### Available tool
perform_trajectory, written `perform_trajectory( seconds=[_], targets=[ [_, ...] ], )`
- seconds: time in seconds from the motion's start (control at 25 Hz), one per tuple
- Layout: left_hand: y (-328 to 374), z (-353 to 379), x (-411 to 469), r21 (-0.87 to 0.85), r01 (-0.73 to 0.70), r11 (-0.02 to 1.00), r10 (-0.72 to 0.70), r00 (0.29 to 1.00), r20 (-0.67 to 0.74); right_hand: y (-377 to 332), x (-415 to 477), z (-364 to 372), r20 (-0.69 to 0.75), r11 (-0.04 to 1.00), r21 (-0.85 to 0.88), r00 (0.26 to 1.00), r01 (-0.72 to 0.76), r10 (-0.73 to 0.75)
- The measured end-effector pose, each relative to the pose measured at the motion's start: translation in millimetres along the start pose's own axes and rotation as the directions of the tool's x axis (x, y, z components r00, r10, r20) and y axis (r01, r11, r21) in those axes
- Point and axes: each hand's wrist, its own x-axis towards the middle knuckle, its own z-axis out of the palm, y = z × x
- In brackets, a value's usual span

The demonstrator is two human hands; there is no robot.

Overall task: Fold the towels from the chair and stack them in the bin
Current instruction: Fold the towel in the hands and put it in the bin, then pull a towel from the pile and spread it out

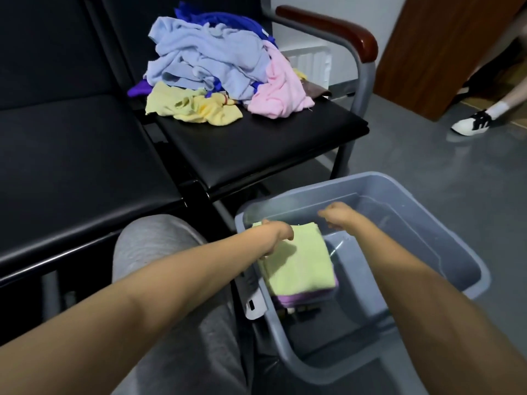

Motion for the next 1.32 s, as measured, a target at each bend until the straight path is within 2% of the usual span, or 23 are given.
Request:
perform_trajectory(
  seconds=[0.12,0.2,0.32,0.48,0.6,0.72,0.84,0.92,1.04,1.08,1.16,1.24,1.32],
  targets=[
    [6.1,-10.7,15.7,0.210,-0.154,0.965,0.173,0.982,-0.076,-26.3,4.3,0.5,0.033,0.993,0.083,0.995,0.088,-0.091],
    [20.6,-17.3,21.4,0.092,-0.227,0.970,0.236,0.966,-0.103,-43.5,-0.4,3.3,0.072,0.984,0.103,0.985,0.149,-0.156],
    [44.2,-38.5,-1.0,-0.165,-0.415,0.895,0.410,0.910,-0.068,-69.8,-4.9,8.5,0.024,0.959,0.093,0.963,0.266,-0.269],
    [65.2,-93.5,-22.6,-0.262,-0.519,0.814,0.507,0.854,-0.120,-122.1,-9.9,13.5,-0.126,0.917,0.150,0.927,0.369,-0.353],
    [76.1,-134.0,-28.4,-0.151,-0.577,0.802,0.552,0.814,-0.179,-169.0,-10.0,18.4,-0.191,0.871,0.125,0.873,0.474,-0.448],
    [90.4,-170.0,-25.6,0.114,-0.657,0.745,0.657,0.691,-0.302,-208.2,0.0,28.6,-0.223,0.811,0.019,0.793,0.585,-0.566],
    [103.6,-210.0,-6.1,0.302,-0.624,0.721,0.686,0.581,-0.439,-242.0,25.7,37.8,-0.231,0.772,-0.047,0.745,0.634,-0.626],
    [104.6,-234.7,15.9,0.438,-0.522,0.732,0.681,0.584,-0.443,-257.4,40.1,43.3,-0.239,0.795,-0.014,0.770,0.607,-0.592],
    [92.4,-258.4,58.2,0.672,-0.264,0.692,0.642,0.651,-0.405,-264.4,61.0,63.6,-0.242,0.845,0.111,0.839,0.523,-0.488],
    [86.5,-261.0,69.0,0.703,-0.237,0.670,0.654,0.636,-0.410,-260.4,63.4,72.2,-0.218,0.866,0.064,0.854,0.496,-0.473],
    [77.0,-257.1,87.8,0.725,-0.309,0.615,0.753,0.504,-0.423,-252.0,64.7,84.6,-0.170,0.860,-0.154,0.844,0.486,-0.508],
    [70.3,-248.7,95.8,0.715,-0.450,0.536,0.840,0.374,-0.394,-252.5,66.9,85.0,-0.150,0.821,-0.233,0.815,0.521,-0.560],
    [67.5,-245.6,95.7,0.536,-0.656,0.530,0.841,0.326,-0.433,-256.1,75.7,80.0,-0.146,0.793,-0.289,0.794,0.536,-0.590]
  ],
)
